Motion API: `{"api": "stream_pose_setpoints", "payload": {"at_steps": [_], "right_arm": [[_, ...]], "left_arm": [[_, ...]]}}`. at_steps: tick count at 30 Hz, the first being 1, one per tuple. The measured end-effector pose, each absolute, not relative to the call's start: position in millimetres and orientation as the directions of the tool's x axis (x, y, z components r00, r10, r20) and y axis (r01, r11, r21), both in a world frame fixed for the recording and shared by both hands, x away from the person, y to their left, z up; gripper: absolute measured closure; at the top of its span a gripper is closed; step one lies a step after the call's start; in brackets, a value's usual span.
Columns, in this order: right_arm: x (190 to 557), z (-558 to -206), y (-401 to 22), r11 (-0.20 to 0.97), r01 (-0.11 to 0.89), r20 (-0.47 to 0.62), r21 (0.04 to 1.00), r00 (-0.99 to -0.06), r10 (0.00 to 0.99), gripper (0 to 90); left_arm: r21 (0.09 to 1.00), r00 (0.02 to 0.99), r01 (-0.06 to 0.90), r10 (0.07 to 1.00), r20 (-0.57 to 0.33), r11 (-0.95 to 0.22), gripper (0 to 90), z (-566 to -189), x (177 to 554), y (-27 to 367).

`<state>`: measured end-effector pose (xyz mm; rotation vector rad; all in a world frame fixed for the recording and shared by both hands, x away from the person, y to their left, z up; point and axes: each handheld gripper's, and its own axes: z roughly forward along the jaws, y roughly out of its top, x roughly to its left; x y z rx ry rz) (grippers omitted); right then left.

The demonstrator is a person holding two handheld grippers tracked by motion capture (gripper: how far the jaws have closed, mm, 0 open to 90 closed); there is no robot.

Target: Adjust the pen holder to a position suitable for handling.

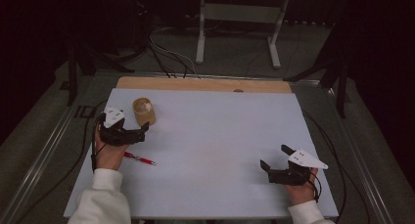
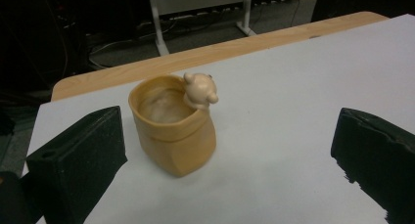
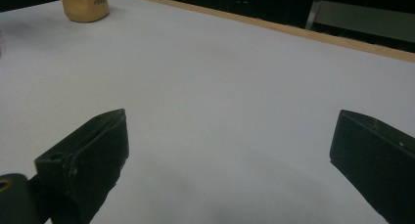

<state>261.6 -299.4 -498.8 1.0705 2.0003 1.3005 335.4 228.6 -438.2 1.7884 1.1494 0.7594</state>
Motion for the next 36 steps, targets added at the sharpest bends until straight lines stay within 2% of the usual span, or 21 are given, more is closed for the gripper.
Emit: {"api": "stream_pose_setpoints", "payload": {"at_steps": [7, 28, 35, 36], "right_arm": [[261.8, -498.9, -299.4, 0.226, 0.333, -0.006, 0.915, -0.551, 0.834, 1.6], [262.7, -499.2, -299.7, 0.226, 0.333, -0.006, 0.915, -0.549, 0.835, 1.6], [263.0, -499.1, -300.2, 0.222, 0.334, -0.002, 0.916, -0.55, 0.835, 1.6], [263.0, -499.1, -300.2, 0.222, 0.334, -0.002, 0.916, -0.55, 0.835, 1.6]], "left_arm": [[0.881, 0.389, 0.411, 0.919, 0.064, -0.235, 0.3, -439.0, 350.6, 224.3], [0.851, 0.399, 0.466, 0.916, 0.043, -0.243, 1.5, -458.5, 393.2, 219.3], [0.816, 0.382, 0.515, 0.923, 0.055, -0.262, 8.3, -470.0, 409.6, 212.5], [0.816, 0.382, 0.515, 0.923, 0.055, -0.262, 13.0, -470.0, 409.6, 212.5]]}}
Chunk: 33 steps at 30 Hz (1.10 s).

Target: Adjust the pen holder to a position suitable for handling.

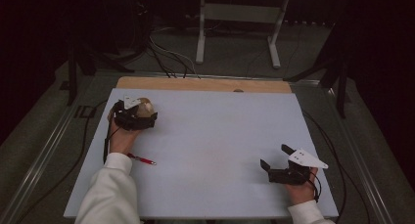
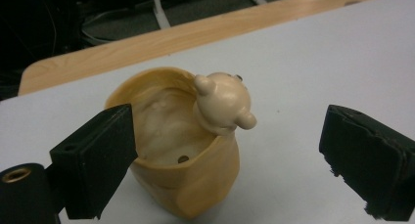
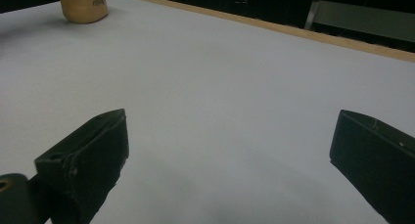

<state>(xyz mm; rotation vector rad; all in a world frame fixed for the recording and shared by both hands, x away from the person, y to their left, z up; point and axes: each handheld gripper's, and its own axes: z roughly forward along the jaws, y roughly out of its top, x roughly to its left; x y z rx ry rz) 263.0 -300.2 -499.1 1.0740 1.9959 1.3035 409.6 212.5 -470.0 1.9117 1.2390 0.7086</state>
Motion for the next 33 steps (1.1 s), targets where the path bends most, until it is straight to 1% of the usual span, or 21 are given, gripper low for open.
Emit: {"api": "stream_pose_setpoints", "payload": {"at_steps": [1, 2, 4, 5, 6, 7, 8, 9, 10, 12, 16, 17, 19, 23, 33], "right_arm": [[263.1, -499.0, -300.6, 0.218, 0.335, 0.002, 0.917, -0.549, 0.836, 1.6], [263.1, -499.0, -300.9, 0.216, 0.335, 0.003, 0.917, -0.549, 0.836, 1.6], [263.4, -499.1, -301.2, 0.215, 0.336, 0.005, 0.917, -0.548, 0.837, 1.6], [263.4, -499.1, -301.2, 0.215, 0.336, 0.005, 0.917, -0.548, 0.837, 1.6], [263.6, -499.0, -301.4, 0.214, 0.334, 0.004, 0.918, -0.548, 0.837, 1.6], [263.6, -499.0, -301.4, 0.214, 0.334, 0.004, 0.918, -0.548, 0.837, 1.6], [263.5, -499.0, -301.6, 0.214, 0.333, 0.004, 0.918, -0.548, 0.837, 1.6], [263.5, -499.0, -301.7, 0.214, 0.333, 0.004, 0.918, -0.548, 0.837, 1.6], [263.6, -499.0, -301.7, 0.214, 0.334, 0.004, 0.918, -0.548, 0.837, 1.6], [263.6, -499.0, -301.5, 0.213, 0.337, 0.007, 0.917, -0.547, 0.837, 1.6], [263.8, -499.1, -301.4, 0.213, 0.339, 0.007, 0.916, -0.546, 0.838, 1.6], [263.9, -499.2, -301.5, 0.214, 0.339, 0.006, 0.916, -0.546, 0.838, 1.6], [264.0, -499.2, -301.6, 0.215, 0.34, 0.006, 0.915, -0.545, 0.839, 1.6], [264.1, -499.3, -301.8, 0.213, 0.341, 0.007, 0.915, -0.542, 0.84, 1.6], [264.2, -499.3, -302.2, 0.212, 0.343, 0.007, 0.915, -0.54, 0.841, 1.6]], "left_arm": [[0.809, 0.376, 0.519, 0.924, 0.071, -0.274, 16.5, -472.5, 412.0, 210.7], [0.807, 0.373, 0.52, 0.925, 0.079, -0.279, 17.2, -473.6, 413.0, 209.7], [0.804, 0.368, 0.521, 0.925, 0.092, -0.287, 26.0, -474.7, 413.9, 208.6], [0.803, 0.364, 0.521, 0.926, 0.1, -0.291, 26.0, -475.8, 414.7, 207.8], [0.803, 0.363, 0.517, 0.926, 0.106, -0.296, 33.5, -476.5, 415.2, 207.5], [0.804, 0.358, 0.515, 0.927, 0.115, -0.298, 33.5, -477.3, 415.6, 206.9], [0.799, 0.353, 0.517, 0.927, 0.129, -0.309, 42.7, -478.1, 416.2, 206.6], [0.797, 0.352, 0.517, 0.926, 0.135, -0.313, 46.8, -479.1, 416.9, 206.6], [0.784, 0.344, 0.524, 0.925, 0.163, -0.333, 49.6, -481.8, 419.3, 205.3], [0.781, 0.346, 0.521, 0.922, 0.175, -0.344, 50.4, -482.4, 419.9, 204.7], [0.766, 0.36, 0.52, 0.91, 0.206, -0.379, 56.4, -483.5, 422.2, 200.3], [0.769, 0.364, 0.516, 0.909, 0.202, -0.377, 59.7, -483.8, 422.5, 199.6], [0.77, 0.368, 0.509, 0.906, 0.208, -0.384, 62.5, -483.7, 422.9, 197.8], [0.766, 0.369, 0.509, 0.904, 0.218, -0.392, 63.3, -483.1, 422.2, 196.5], [0.759, 0.409, 0.487, 0.881, 0.238, -0.431, 63.8, -480.2, 416.3, 190.0]]}}
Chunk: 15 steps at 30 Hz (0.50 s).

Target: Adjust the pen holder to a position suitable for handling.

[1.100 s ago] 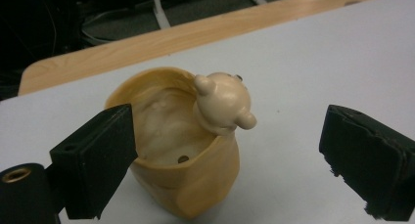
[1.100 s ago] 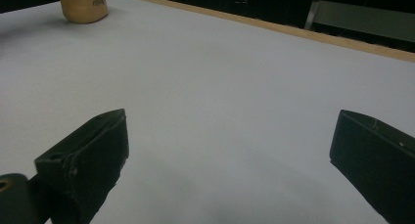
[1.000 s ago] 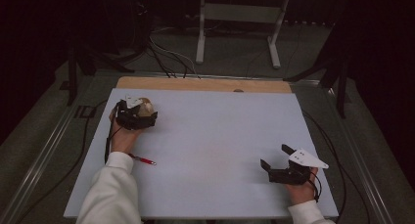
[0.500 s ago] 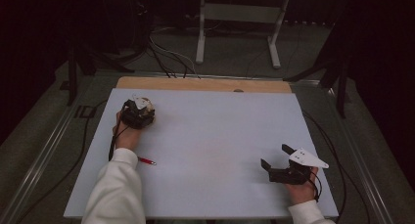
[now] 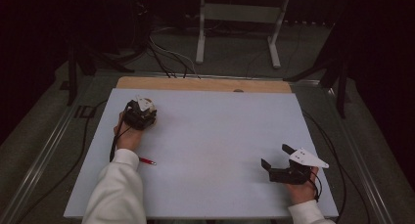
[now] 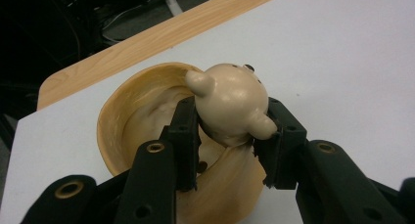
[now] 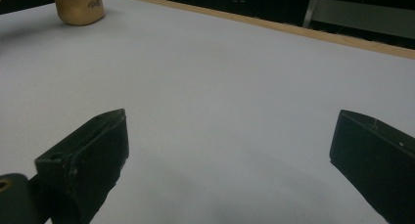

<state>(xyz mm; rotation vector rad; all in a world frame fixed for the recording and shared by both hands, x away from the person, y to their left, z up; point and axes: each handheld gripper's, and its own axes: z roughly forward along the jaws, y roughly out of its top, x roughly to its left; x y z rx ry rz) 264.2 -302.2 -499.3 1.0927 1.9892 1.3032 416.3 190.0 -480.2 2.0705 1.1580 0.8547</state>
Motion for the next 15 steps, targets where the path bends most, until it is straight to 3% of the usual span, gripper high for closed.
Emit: {"api": "stream_pose_setpoints", "payload": {"at_steps": [15], "right_arm": [[264.2, -499.3, -302.7, 0.209, 0.344, 0.011, 0.916, -0.54, 0.842, 1.6]], "left_arm": [[0.797, 0.507, 0.407, 0.836, 0.209, -0.446, 64.0, -472.5, 393.1, 157.7]]}}
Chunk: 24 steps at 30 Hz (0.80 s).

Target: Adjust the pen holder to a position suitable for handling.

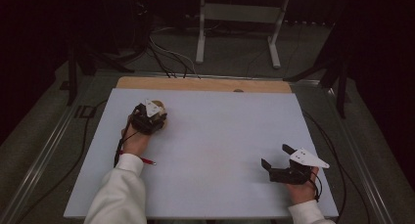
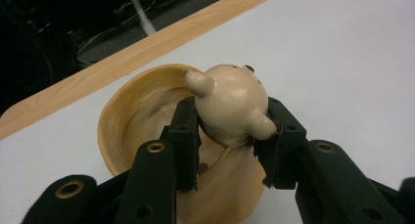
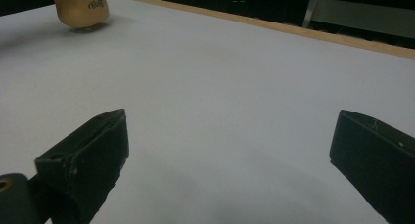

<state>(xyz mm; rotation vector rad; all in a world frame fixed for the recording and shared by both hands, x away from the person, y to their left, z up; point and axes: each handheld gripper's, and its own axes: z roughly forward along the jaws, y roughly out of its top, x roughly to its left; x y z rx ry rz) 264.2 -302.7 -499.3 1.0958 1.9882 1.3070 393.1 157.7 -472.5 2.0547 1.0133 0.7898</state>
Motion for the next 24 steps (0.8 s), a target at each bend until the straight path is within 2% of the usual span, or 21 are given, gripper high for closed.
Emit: {"api": "stream_pose_setpoints", "payload": {"at_steps": [8, 11, 15, 24], "right_arm": [[264.0, -499.4, -302.5, 0.209, 0.345, 0.012, 0.915, -0.541, 0.841, 1.7], [264.0, -499.4, -302.6, 0.208, 0.345, 0.012, 0.915, -0.541, 0.841, 1.7], [264.2, -499.6, -302.3, 0.21, 0.344, 0.011, 0.915, -0.542, 0.84, 1.7], [264.2, -499.8, -301.9, 0.208, 0.346, 0.014, 0.915, -0.543, 0.84, 1.7]], "left_arm": [[0.8, 0.574, 0.387, 0.799, 0.18, -0.459, 64.0, -481.9, 379.4, 134.5], [0.794, 0.584, 0.366, 0.784, 0.211, -0.486, 64.0, -484.3, 372.2, 124.0], [0.806, 0.621, 0.357, 0.765, 0.173, -0.472, 64.1, -482.4, 363.1, 114.0], [0.809, 0.702, 0.291, 0.688, 0.182, -0.511, 64.1, -482.8, 339.2, 74.4]]}}
